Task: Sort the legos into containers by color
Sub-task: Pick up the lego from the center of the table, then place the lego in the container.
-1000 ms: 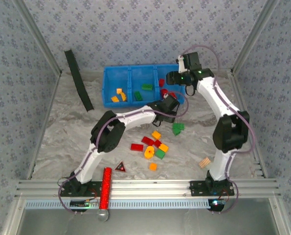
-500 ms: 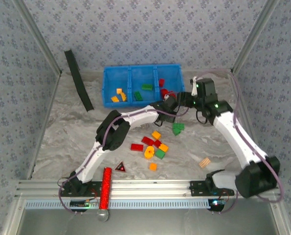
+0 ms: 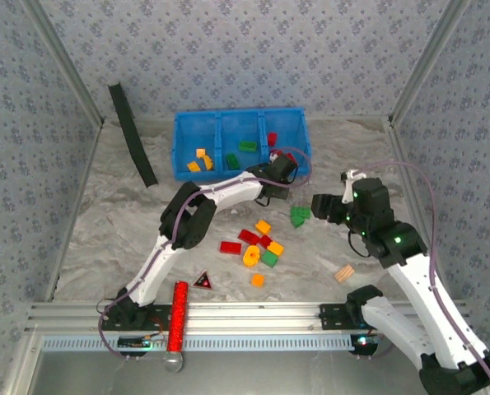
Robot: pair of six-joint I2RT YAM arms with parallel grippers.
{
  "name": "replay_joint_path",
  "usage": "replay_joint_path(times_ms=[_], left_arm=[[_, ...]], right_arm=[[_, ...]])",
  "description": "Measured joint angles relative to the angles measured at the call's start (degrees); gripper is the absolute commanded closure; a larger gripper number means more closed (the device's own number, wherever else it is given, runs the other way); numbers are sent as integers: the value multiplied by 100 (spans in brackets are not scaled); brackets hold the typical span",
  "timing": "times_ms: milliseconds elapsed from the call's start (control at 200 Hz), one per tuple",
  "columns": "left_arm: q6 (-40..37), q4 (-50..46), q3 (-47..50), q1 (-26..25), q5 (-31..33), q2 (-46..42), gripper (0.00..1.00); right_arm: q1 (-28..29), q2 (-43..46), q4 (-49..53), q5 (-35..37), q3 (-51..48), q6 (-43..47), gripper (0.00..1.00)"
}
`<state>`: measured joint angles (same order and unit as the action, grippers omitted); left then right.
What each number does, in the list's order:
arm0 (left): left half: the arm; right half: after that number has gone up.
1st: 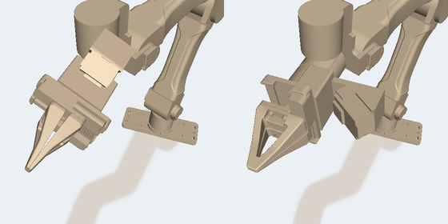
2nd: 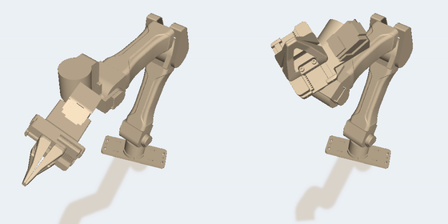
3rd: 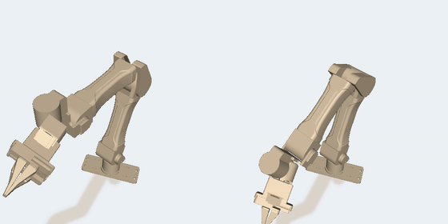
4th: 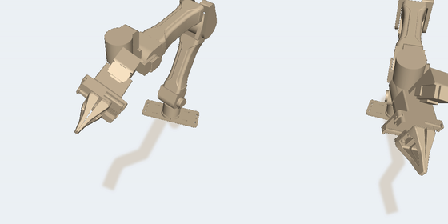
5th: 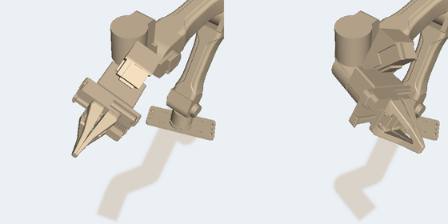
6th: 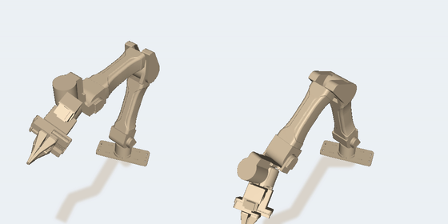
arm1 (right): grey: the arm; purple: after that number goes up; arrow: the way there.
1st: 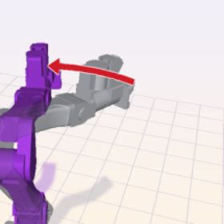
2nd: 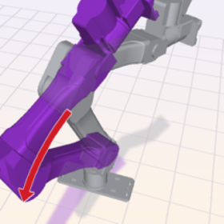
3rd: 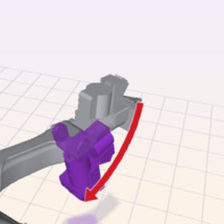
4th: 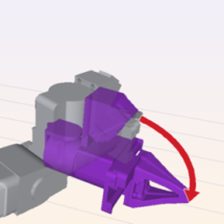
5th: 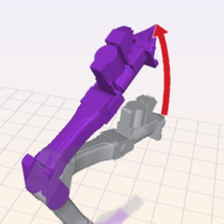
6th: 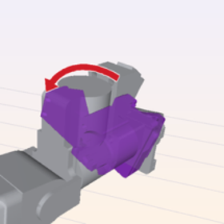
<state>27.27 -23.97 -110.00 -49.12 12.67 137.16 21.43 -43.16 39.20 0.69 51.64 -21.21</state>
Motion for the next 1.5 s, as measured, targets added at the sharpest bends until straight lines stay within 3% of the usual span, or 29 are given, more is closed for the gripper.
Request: replay_joint_path(times_ms=[230,465,685,1070,1499], left_arm=[[-24,-142,428,2,-24,-374,90],[-197,-396,634,94,-15,-1526,90],[-407,-299,623,431,175,-2378,90],[-673,-328,286,1073,236,-1939,90],[-684,-501,-498,1392,11,-791,90]], right_arm=[[247,214,118,-267,-476,-299,26],[426,94,-85,-905,-1408,-772,26],[564,-398,-428,-1019,-1565,-968,26],[415,-1484,-1038,-1058,-1639,-1084,18],[402,-2933,-1344,-1248,-800,-627,17]])
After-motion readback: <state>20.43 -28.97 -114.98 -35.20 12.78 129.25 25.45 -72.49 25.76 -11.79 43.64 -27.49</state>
